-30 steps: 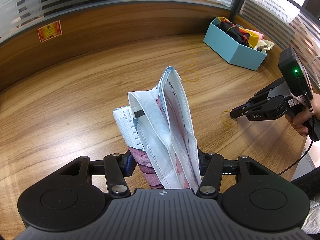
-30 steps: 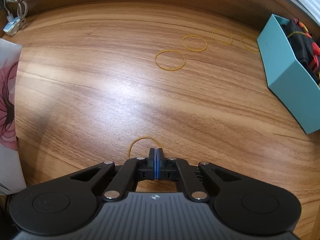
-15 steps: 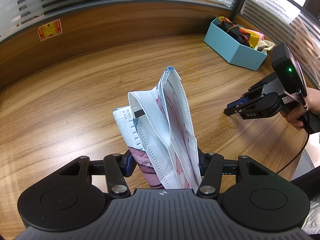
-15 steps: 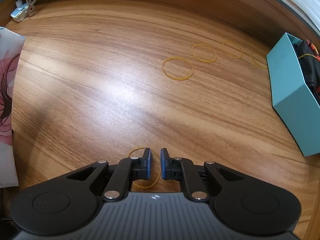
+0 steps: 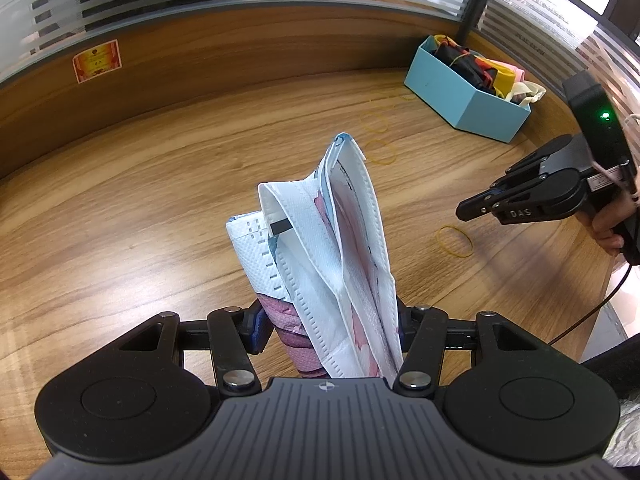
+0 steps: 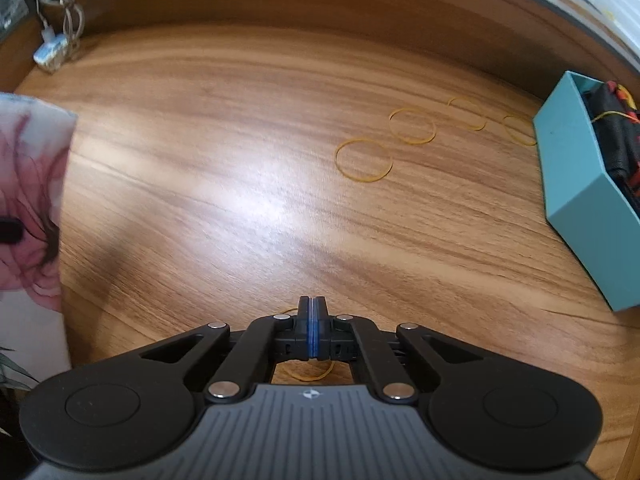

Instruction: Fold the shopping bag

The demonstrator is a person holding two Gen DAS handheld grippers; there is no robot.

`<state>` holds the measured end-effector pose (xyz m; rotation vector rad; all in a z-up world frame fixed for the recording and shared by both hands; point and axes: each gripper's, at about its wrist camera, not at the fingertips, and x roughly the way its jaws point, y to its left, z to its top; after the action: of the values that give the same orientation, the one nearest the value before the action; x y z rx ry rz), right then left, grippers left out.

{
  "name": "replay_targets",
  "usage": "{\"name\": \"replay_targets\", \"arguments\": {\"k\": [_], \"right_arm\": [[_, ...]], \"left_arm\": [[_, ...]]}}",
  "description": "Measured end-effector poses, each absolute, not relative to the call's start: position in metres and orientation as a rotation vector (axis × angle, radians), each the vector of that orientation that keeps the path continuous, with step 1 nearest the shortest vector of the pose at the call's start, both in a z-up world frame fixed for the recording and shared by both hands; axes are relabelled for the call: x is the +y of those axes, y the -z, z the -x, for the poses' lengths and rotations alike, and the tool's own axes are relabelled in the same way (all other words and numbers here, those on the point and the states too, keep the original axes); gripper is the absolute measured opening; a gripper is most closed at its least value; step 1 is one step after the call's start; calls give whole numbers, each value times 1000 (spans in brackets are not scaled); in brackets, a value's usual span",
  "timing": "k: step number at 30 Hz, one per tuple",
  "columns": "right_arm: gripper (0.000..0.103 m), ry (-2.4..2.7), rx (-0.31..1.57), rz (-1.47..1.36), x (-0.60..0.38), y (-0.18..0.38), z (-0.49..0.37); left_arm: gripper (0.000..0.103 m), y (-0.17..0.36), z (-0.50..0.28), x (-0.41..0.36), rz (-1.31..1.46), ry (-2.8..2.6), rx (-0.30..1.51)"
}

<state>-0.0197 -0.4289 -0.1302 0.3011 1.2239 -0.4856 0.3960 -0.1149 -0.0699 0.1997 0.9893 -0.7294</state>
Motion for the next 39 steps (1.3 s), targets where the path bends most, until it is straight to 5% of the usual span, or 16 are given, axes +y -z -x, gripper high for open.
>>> {"name": "replay_targets", "arguments": {"k": [13,39], "right_arm": [[11,474,1299,-211,-428,154,10],[0,437,1267,-230,-418,137,17]], "left_arm": [[57,70,-396,-113,-196,718,993],[57,72,-400,-113,-193,719,999]]}}
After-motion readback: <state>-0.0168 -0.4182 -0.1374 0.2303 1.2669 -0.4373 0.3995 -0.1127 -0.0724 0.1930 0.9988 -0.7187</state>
